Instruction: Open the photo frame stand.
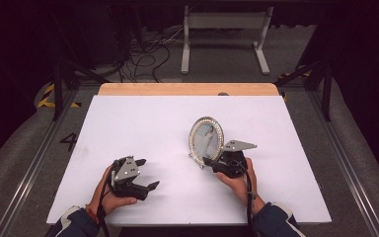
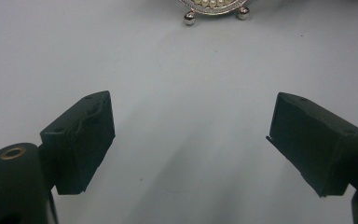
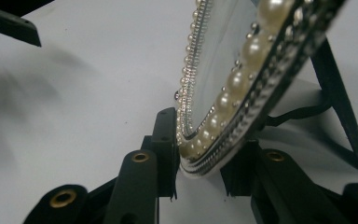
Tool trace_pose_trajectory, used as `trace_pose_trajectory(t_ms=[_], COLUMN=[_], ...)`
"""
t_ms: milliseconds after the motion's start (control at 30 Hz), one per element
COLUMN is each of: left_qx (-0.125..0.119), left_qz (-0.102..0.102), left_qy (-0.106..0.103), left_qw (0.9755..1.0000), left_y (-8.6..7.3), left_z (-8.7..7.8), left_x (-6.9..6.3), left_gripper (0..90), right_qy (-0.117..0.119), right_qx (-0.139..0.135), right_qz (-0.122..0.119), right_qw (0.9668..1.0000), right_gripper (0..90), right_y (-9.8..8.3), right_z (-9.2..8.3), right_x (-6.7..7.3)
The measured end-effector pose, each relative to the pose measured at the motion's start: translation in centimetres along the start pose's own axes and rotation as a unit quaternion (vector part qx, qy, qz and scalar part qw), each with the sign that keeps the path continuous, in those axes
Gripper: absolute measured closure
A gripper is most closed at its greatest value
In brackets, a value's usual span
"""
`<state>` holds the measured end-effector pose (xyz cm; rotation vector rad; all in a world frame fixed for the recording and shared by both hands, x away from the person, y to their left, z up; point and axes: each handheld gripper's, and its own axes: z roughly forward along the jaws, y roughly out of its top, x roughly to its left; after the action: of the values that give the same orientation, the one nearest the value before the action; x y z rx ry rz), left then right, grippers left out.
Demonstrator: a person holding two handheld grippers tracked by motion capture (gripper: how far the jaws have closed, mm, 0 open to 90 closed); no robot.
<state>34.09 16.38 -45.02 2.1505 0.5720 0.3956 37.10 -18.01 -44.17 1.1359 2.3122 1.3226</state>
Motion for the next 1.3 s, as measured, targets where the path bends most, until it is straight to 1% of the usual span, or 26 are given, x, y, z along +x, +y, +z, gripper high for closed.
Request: trace_pose_trajectory(t_ms=[33, 133, 200, 233, 300, 467, 533, 600, 633, 667, 700, 767, 833, 867, 900, 1033, 1100, 1200, 1267, 1300], left_qx=[-0.001, -0.009, -0.014, -0.014, -0.019, -0.020, -0.015, -0.008, -0.001, 0.003, 0.002, 0.005, 0.002, 0.004, 0.010, 0.005, -0.006, -0.011, -0.015, -0.015], left_qz=[0.001, -0.006, -0.015, -0.015, -0.016, -0.016, -0.010, -0.002, -0.003, -0.003, -0.002, -0.012, -0.014, -0.007, -0.006, -0.031, -0.041, -0.029, -0.033, -0.030], left_qy=[0.003, 0.007, 0.001, 0.001, -0.002, -0.024, -0.042, -0.048, -0.051, -0.050, -0.053, -0.067, -0.077, -0.076, -0.070, -0.075, -0.083, -0.079, -0.081, -0.082], left_qw=[1.0000, 0.9999, 0.9998, 0.9998, 0.9997, 0.9994, 0.9990, 0.9988, 0.9987, 0.9987, 0.9986, 0.9976, 0.9969, 0.9971, 0.9975, 0.9967, 0.9957, 0.9964, 0.9960, 0.9961], left_y=[0.3, 1.2, 1.8, 1.8, 2.4, 4.3, 5.1, 5.9, 6.2, 6.5, 6.7, 7.2, 7.7, 7.8, 7.9, 8.3, 8.5, 8.8, 8.9, 9.0], left_z=[0.4, 1.4, 2.2, 2.2, 2.8, 4.9, 5.9, 6.9, 7.4, 7.9, 8.4, 9.3, 10.2, 10.6, 10.9, 12.0, 12.1, 12.1, 12.1, 12.2], left_x=[0.2, 0.9, 1.5, 1.5, 2.0, 3.1, 3.4, 3.5, 3.5, 3.5, 3.6, 3.7, 3.6, 3.5, 3.4, 3.8, 4.0, 3.9, 3.8, 3.8], left_gripper=[14.6, 15.4, 16.0, 16.1, 16.9, 18.2, 22.3, 23.6, 23.6, 23.4, 23.3, 24.9, 26.5, 27.3, 27.2, 24.7, 24.5, 24.9, 27.1, 27.2], right_qy=[-0.001, -0.005, -0.003, -0.003, -0.002, 0.005, 0.006, 0.007, 0.012, 0.016, 0.021, 0.032, 0.039, 0.043, 0.047, 0.056, 0.053, 0.035, 0.024, 0.018], right_qx=[0.000, -0.011, -0.013, -0.013, -0.017, -0.028, -0.031, -0.032, -0.032, -0.029, -0.025, -0.015, -0.009, -0.007, -0.006, 0.002, 0.003, 0.004, 0.004, 0.007], right_qz=[0.000, 0.001, -0.003, -0.003, -0.011, -0.011, -0.012, -0.010, -0.010, -0.010, -0.009, -0.012, -0.014, -0.011, -0.011, -0.013, -0.011, -0.019, -0.016, -0.015], right_qw=[1.0000, 0.9999, 0.9999, 0.9999, 0.9998, 0.9995, 0.9994, 0.9994, 0.9994, 0.9994, 0.9994, 0.9993, 0.9991, 0.9990, 0.9988, 0.9984, 0.9985, 0.9992, 0.9996, 0.9997], right_gripper=[71.1, 73.3, 74.9, 74.9, 75.8, 75.5, 75.6, 76.5, 77.0, 77.3, 77.6, 77.8, 78.0, 78.2, 78.3, 78.5, 77.6, 69.2, 64.9, 63.6], right_y=[-0.1, -0.3, -0.3, -0.3, -0.4, -0.4, -0.4, -0.3, -0.3, -0.2, -0.2, 0.0, 0.2, 0.2, 0.3, 0.4, 0.4, 0.3, 0.2, 0.1], right_z=[-0.1, -0.6, -0.7, -0.7, -0.7, -0.2, 0.0, 0.2, 0.2, 0.2, 0.1, 0.1, 0.0, 0.0, 0.0, -0.1, -0.2, -0.5, -0.8, -1.1], right_x=[0.1, 0.0, 0.1, 0.1, 0.1, -0.1, -0.1, -0.1, -0.2, -0.3, -0.4, -0.6, -0.9, -1.0, -1.2, -1.5, -1.5, -1.2, -1.1, -1.0])
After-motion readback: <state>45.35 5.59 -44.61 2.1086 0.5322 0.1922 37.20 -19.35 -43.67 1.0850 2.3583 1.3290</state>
